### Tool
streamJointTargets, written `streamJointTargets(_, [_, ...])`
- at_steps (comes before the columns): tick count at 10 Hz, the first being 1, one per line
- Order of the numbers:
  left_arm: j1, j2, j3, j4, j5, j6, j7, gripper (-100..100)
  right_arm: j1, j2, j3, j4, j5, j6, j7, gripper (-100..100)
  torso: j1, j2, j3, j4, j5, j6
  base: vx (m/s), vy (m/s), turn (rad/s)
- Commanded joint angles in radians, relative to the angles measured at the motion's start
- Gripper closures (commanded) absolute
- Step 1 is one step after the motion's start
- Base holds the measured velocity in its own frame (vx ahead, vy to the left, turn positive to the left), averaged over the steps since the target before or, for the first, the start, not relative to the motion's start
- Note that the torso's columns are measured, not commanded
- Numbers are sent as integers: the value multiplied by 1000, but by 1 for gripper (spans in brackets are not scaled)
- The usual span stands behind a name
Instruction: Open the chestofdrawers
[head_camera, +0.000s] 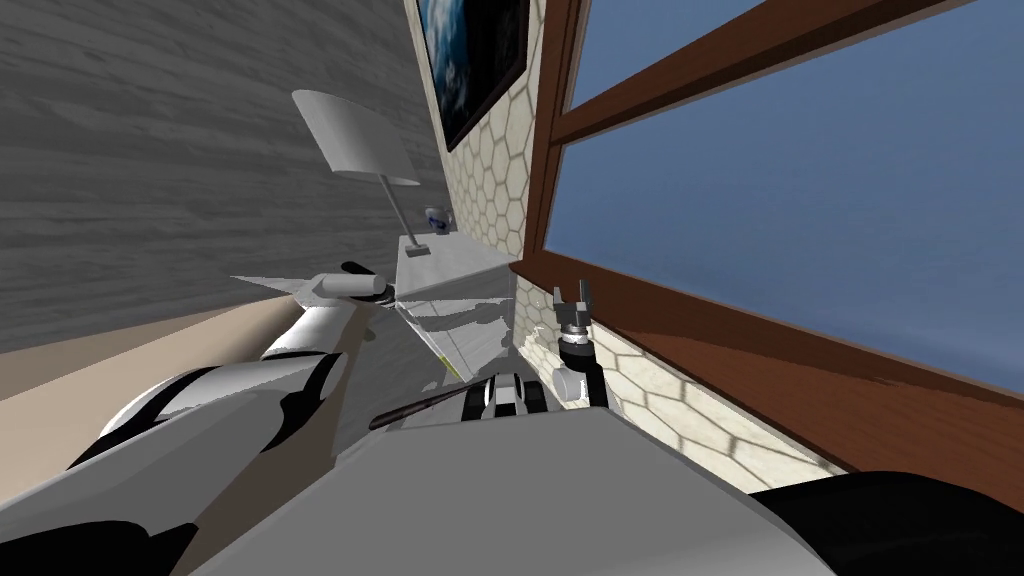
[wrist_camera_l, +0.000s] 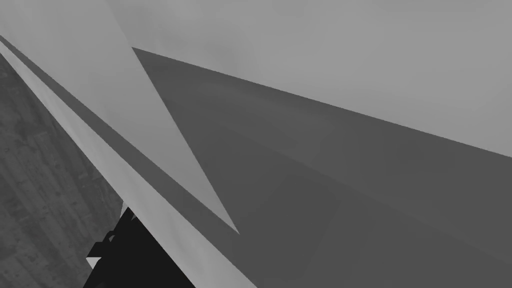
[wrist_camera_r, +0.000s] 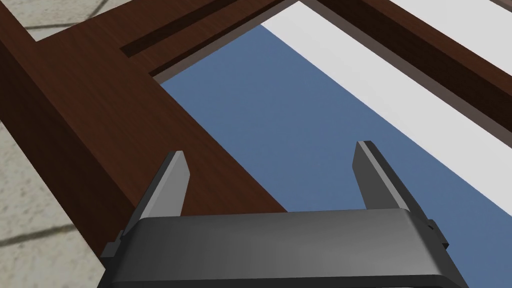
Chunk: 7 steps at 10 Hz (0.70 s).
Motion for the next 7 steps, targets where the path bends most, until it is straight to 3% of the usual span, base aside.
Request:
streamJointTargets(1, [2,-17,-17,-45,3,23,7,100,0,0,0,0,0,0,0,0,0,-2,-1,-1,0,0,38,-17,225])
streamJointTargets(4, [-2,-29,-32,-77,10,40,6,100,0,0,0,0,0,0,0,0,0,0,0,0,0,1,33,-7,108])
streamJointTargets(7, [-11,-60,-70,-156,27,84,5,100,0,0,0,0,0,0,0,0,0,-1,-1,0,0,1,58,-21,278])
